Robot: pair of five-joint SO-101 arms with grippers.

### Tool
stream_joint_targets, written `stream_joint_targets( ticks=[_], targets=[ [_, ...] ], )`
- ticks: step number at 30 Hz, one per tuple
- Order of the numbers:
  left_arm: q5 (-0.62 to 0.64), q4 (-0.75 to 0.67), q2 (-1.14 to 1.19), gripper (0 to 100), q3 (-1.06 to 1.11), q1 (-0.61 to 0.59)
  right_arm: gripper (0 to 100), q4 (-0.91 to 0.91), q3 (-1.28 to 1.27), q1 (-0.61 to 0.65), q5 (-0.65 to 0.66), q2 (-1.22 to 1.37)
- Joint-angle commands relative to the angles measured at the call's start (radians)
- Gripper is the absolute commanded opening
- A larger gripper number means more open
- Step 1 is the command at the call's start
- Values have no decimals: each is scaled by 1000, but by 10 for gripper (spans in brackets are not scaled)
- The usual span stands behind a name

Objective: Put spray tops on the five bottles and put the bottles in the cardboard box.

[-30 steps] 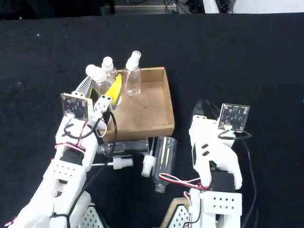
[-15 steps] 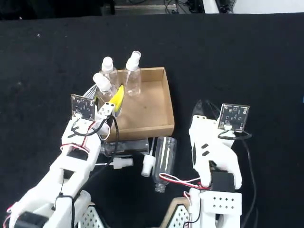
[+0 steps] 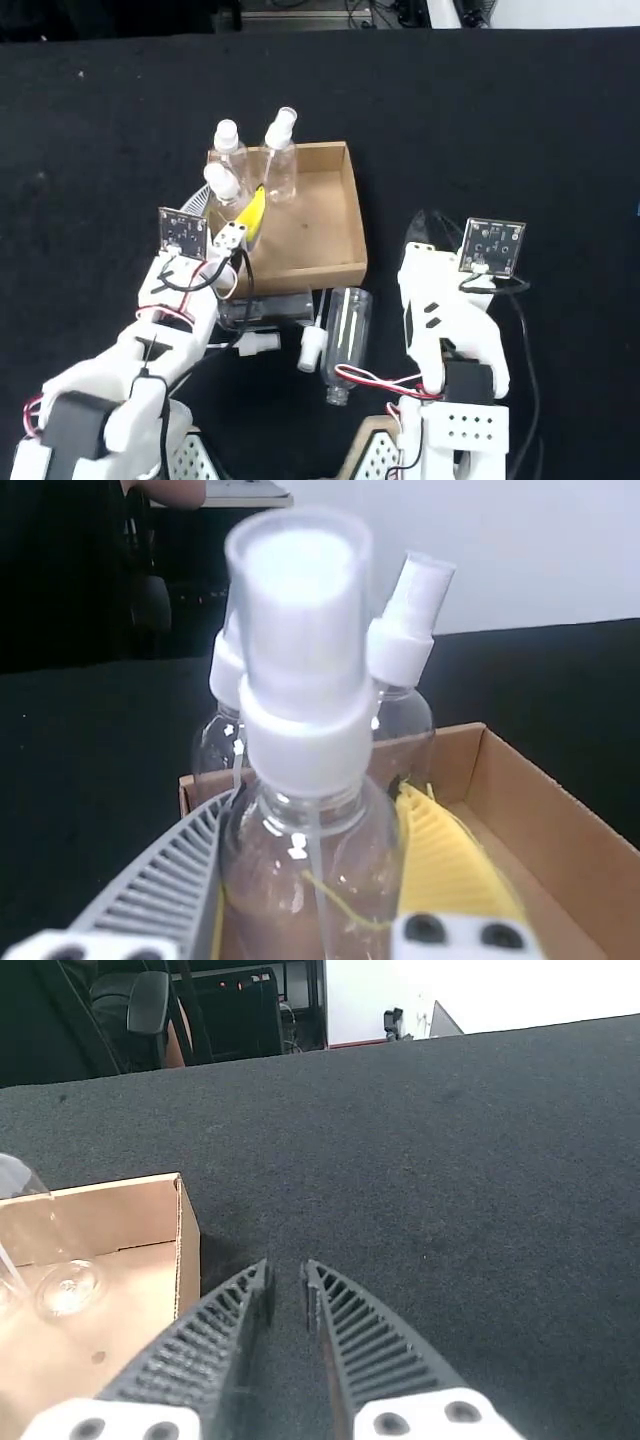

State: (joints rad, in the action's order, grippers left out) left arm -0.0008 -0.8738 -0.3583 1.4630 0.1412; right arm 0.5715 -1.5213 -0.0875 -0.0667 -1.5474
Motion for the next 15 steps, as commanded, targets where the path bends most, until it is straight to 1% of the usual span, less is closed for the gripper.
stream_joint_targets(
  ticks=[1,8,15],
  targets=[
    [5,-32,31,30,-35,8,39,-32,12,8,9,-13],
    [5,-31,89,30,-59,5,39,-32,12,8,9,-13],
    [5,-31,100,30,-65,2,39,-32,12,8,9,-13]
  ],
)
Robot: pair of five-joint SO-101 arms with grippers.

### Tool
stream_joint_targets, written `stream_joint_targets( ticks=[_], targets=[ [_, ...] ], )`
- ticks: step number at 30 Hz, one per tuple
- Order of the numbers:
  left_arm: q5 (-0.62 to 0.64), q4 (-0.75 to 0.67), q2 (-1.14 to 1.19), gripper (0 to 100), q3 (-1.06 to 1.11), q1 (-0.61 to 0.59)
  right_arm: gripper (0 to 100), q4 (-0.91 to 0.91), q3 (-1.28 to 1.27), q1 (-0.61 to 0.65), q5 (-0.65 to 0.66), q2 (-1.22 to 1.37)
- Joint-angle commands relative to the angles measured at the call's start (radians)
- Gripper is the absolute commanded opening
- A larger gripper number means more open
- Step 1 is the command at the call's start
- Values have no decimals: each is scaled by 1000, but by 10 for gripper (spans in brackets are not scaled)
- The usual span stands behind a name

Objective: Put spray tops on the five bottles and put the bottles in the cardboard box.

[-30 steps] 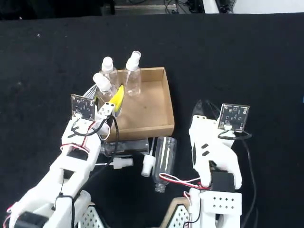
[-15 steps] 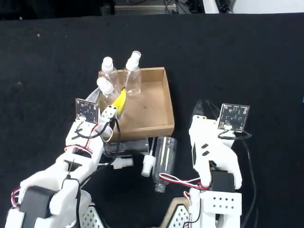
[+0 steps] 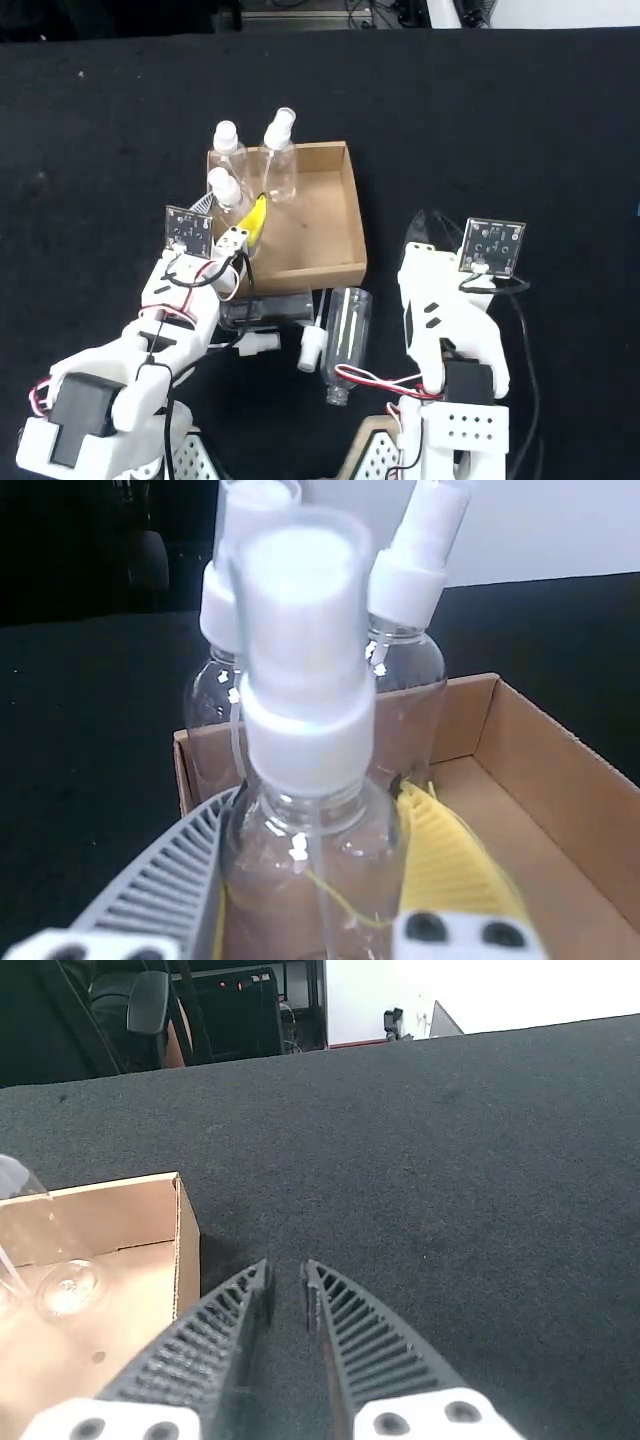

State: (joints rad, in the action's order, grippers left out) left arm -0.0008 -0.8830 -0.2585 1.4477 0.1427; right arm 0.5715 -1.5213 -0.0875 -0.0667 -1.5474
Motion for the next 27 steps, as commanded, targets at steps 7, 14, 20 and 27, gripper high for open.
stream_joint_targets(
  ticks=[7,14,20,27],
  targets=[
    [5,-20,0,30,-58,2,39,-32,12,8,9,-13],
    [5,-23,0,30,-68,10,39,-32,12,8,9,-13],
    [5,-20,0,30,-70,2,39,-32,12,8,9,-13],
    [11,-17,2,167,-61,8,39,-32,12,8,9,-13]
  ],
)
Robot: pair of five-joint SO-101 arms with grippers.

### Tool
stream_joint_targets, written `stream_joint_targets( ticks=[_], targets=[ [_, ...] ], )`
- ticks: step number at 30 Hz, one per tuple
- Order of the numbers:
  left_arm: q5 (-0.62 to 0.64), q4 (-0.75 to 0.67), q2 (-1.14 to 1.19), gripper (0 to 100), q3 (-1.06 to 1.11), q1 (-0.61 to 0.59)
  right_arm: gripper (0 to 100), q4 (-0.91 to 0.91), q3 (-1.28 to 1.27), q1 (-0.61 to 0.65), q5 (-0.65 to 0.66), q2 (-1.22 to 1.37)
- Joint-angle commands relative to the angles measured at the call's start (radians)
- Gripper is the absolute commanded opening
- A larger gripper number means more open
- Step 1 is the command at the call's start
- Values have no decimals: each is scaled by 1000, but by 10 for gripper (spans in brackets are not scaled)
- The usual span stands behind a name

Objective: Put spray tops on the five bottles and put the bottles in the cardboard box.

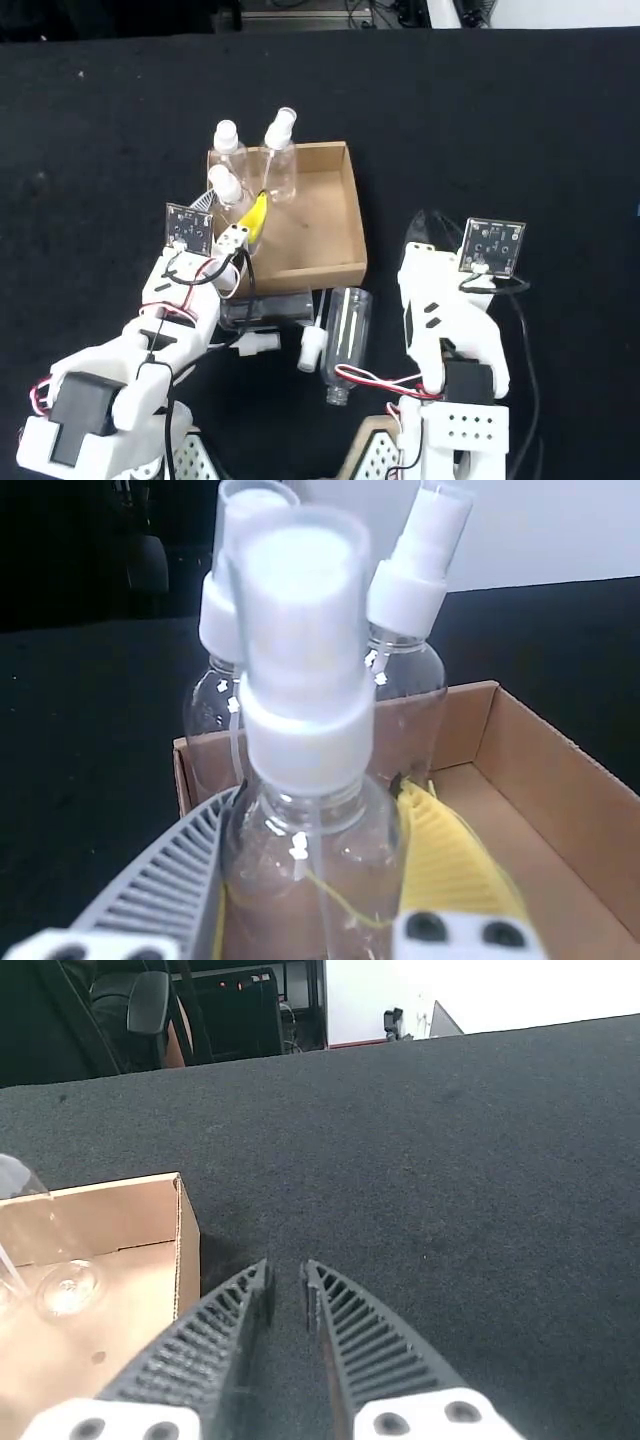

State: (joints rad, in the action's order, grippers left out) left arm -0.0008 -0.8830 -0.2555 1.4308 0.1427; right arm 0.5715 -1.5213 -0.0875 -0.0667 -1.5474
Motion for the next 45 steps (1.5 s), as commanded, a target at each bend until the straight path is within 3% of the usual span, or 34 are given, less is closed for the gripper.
stream_joint_targets(
  ticks=[1,4,27,36,39,45],
  targets=[
    [14,-17,-2,203,-44,8,39,-32,12,8,9,-13],
    [14,-15,-2,252,-44,2,39,-32,12,8,9,-13],
    [5,-23,-23,258,-39,-2,39,-32,12,8,9,-13],
    [5,-5,-304,258,4,-38,39,-32,12,8,9,-13],
    [5,117,-428,258,1,-27,39,-32,12,8,9,-13],
    [14,502,-715,258,-111,-25,39,-32,12,9,9,-13]
  ],
)
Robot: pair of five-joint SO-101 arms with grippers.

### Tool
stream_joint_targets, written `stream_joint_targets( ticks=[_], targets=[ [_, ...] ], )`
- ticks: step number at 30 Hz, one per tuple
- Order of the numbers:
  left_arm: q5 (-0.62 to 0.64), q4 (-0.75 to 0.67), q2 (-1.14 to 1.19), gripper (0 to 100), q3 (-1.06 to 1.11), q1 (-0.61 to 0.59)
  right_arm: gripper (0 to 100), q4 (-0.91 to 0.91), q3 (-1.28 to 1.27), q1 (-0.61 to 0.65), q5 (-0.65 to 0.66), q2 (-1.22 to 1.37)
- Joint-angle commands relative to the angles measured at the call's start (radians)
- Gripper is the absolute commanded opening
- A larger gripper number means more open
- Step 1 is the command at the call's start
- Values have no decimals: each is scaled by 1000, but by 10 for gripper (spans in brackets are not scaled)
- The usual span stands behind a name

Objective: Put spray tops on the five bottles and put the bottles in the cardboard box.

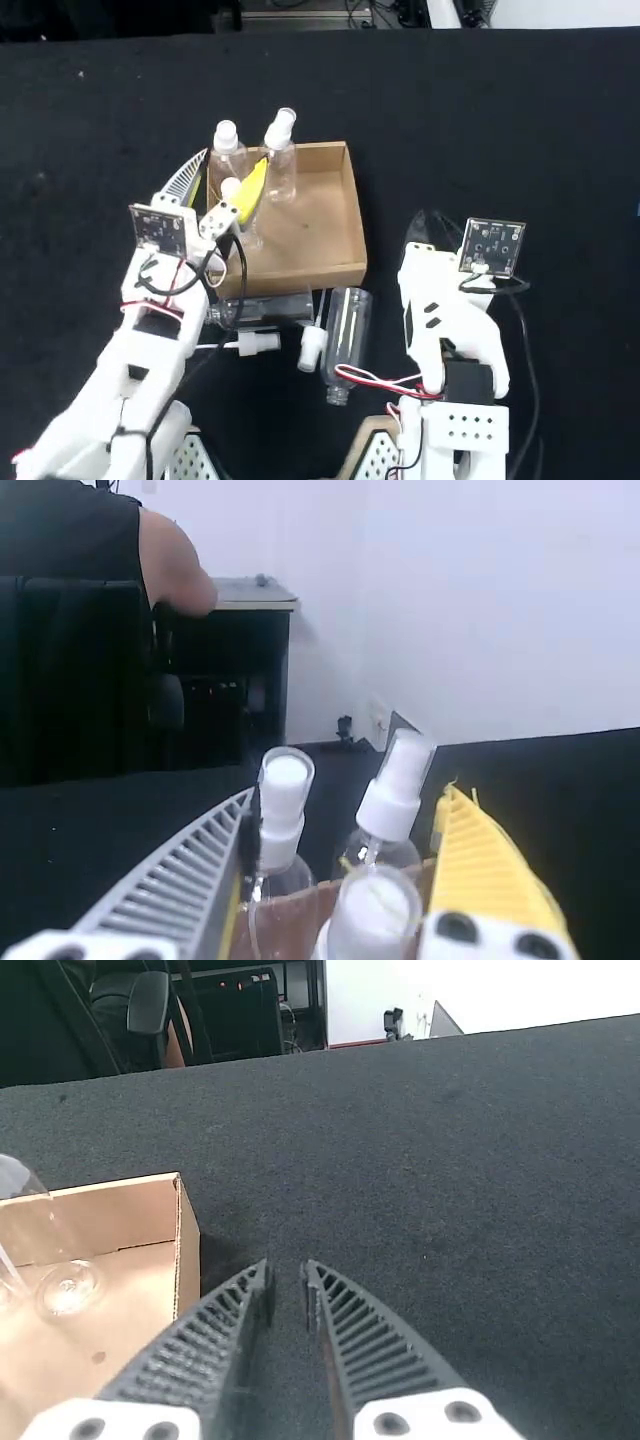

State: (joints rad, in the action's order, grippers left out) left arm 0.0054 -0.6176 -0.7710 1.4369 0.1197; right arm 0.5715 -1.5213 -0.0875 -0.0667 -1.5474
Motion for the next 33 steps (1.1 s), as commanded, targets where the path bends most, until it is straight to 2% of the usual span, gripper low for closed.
stream_joint_targets(
  ticks=[1,6,9,16,20,26,29,33],
  targets=[
    [8,313,-242,258,-151,2,39,-32,12,11,9,-13],
    [6,750,-376,253,-352,-13,39,-32,10,11,9,-13],
    [2,931,-377,253,-453,-90,39,-32,8,12,9,-13],
    [0,976,-384,253,-579,-329,39,-32,7,14,9,-13],
    [0,976,-384,253,-601,-533,39,-32,7,14,9,-13],
    [0,977,-384,253,-430,-837,39,-32,10,14,9,-13],
    [0,977,-384,253,-294,-891,39,-32,10,14,9,-13],
    [2,979,-384,253,-183,-846,39,-32,10,11,9,-13]
  ],
)
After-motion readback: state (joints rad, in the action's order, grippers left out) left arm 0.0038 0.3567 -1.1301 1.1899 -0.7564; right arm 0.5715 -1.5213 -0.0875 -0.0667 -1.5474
